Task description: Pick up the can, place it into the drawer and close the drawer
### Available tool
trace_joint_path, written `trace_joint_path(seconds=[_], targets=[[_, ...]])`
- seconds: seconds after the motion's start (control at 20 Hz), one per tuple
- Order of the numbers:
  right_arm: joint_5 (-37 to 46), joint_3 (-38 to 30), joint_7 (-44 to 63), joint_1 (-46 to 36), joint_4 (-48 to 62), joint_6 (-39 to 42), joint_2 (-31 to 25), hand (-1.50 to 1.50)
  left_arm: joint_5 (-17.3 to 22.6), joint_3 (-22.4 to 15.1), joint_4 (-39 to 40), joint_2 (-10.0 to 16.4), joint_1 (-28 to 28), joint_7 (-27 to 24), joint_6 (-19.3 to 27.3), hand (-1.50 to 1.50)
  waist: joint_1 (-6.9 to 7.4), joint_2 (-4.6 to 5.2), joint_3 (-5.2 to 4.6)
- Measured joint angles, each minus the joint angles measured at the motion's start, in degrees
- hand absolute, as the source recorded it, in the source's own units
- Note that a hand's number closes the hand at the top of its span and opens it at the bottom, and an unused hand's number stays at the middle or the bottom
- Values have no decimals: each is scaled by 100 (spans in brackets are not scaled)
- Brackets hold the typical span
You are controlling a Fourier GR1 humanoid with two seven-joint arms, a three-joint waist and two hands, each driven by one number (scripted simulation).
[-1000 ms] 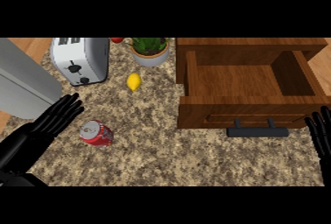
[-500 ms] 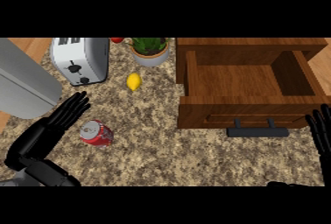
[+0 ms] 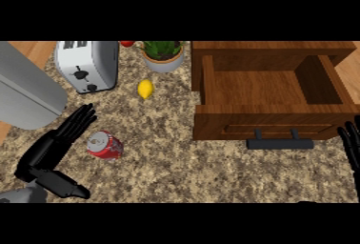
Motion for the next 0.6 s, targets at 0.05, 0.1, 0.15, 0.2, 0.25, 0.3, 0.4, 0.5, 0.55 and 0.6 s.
trace_joint_path(seconds=[0.05, 0.1, 0.15, 0.2, 0.25, 0.3, 0.4, 0.5, 0.55, 0.6], targets=[[22, 8, -61, 49, 8, 12, 42, -150, -101, -15, 156, -14, -47, -106, 27, -150, -2, 0, 1], [24, 4, -36, -12, 46, 13, 38, -150, -183, 18, 371, 38, -116, -272, 4, -150, -3, 1, 1], [106, 67, -51, -56, 72, -21, 86, -150, -219, 26, 463, 38, -190, -291, 31, -150, -2, 1, 1], [96, 69, 1, -43, 9, -18, 97, -150, -214, 90, 530, 110, -196, -348, -12, -150, -1, 2, 1], [97, 69, 8, 24, -71, 4, 115, -150, -263, 101, 614, 137, -188, -457, -36, -150, -1, 1, 1], [123, 91, -8, -3, -45, -4, 139, -150, -354, 115, 890, 168, -274, -663, -51, -150, -6, 1, 1], [69, 25, 13, 24, -88, 49, 113, -150, -503, 106, 1220, 206, -399, -896, -48, -150, -10, 1, -1], [34, 1, 166, -58, -138, 47, 81, -150, -736, 100, 1674, 272, -498, -1318, -15, -150, -14, 4, 0], [44, 7, 137, -13, -163, 67, 104, -150, -825, 103, 1869, 320, -529, -1505, -18, -150, -15, 4, -1], [62, 10, 160, -61, -145, 59, 107, -150, -846, 126, 1999, 368, -543, -1610, -55, -150, -12, 3, -1]])
